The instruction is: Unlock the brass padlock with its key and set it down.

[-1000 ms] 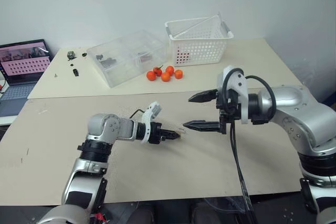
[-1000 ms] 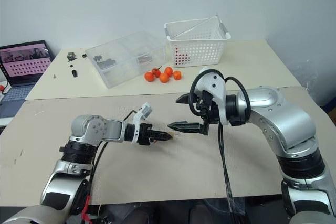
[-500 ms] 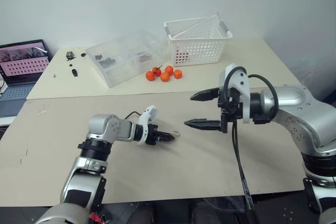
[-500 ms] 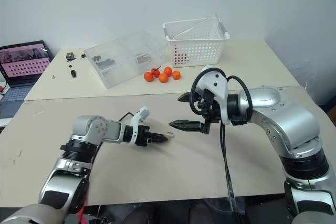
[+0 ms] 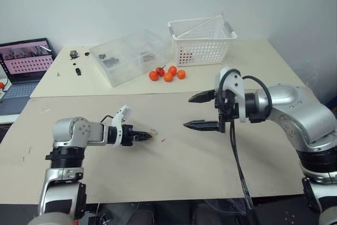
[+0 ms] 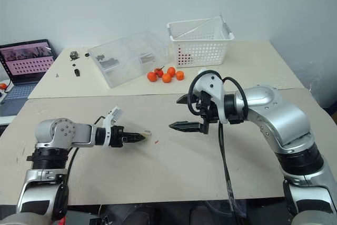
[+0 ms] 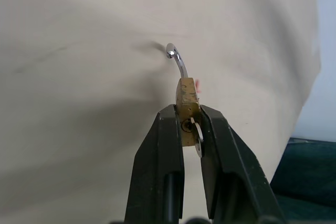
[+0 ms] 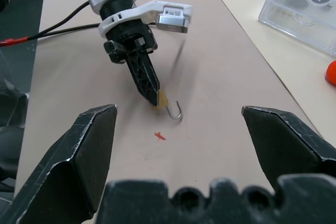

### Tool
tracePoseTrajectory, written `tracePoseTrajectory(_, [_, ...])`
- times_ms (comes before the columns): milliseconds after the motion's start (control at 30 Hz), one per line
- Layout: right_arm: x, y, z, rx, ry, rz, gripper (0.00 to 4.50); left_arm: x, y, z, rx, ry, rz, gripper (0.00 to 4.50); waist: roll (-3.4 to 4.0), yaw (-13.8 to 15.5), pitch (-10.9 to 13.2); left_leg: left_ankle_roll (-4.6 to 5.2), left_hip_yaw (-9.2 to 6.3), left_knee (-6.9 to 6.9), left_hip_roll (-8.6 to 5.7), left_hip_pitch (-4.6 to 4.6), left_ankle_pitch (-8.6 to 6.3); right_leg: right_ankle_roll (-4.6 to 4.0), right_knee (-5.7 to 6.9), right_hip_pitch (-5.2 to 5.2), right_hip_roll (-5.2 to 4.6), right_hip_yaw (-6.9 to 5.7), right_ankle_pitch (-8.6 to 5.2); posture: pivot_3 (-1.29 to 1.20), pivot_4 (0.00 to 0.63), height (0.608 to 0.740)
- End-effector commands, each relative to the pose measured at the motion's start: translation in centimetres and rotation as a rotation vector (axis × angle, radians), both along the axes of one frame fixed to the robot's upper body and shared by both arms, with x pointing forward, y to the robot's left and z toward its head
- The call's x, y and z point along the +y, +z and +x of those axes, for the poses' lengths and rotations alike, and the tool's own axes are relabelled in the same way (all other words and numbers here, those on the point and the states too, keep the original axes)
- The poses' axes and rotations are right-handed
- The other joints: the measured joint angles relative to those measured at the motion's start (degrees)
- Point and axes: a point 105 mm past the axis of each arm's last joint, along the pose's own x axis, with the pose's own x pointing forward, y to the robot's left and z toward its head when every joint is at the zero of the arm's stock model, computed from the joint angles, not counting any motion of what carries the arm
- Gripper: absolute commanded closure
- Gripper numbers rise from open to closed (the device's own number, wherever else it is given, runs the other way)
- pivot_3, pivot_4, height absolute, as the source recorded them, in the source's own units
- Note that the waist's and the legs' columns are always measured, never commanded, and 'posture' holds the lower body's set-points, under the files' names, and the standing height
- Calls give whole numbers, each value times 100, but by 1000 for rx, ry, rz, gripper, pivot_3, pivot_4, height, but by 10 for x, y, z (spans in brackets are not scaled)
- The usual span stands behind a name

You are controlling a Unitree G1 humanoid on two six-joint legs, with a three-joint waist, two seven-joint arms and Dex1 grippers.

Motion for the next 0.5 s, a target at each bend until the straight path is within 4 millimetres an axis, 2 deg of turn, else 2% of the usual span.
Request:
tracePoseTrajectory(33, [3, 12, 0, -72, 22, 4, 0, -25, 30, 6, -94, -59, -81, 4493, -2, 9, 1, -1, 0, 1, -1, -1, -1, 0, -1, 0, -1, 1, 0, 0, 150, 740])
tracePoseTrajectory(100, [2, 12, 0, -76, 15, 1, 0, -36, 31, 8, -94, -81, -93, 4493, -3, 9, 1, -2, 2, 3, -1, -3, -1, 0, -1, 0, 0, 1, 0, 0, 150, 740])
tracePoseTrajectory(333, [-2, 11, -3, -80, -18, -2, 0, -69, 11, 16, -69, -144, -58, 4493, -3, -42, 1, -3, 10, 2, 2, 0, -1, 0, 2, 0, 4, 4, 0, 0, 150, 740])
tracePoseTrajectory(500, [-7, 11, -5, -81, -42, -6, 0, -76, -6, 13, -44, -183, 2, 4493, -3, -47, 1, -2, 19, 2, 0, -1, -2, 0, 0, 1, 3, 5, 0, 0, 150, 740])
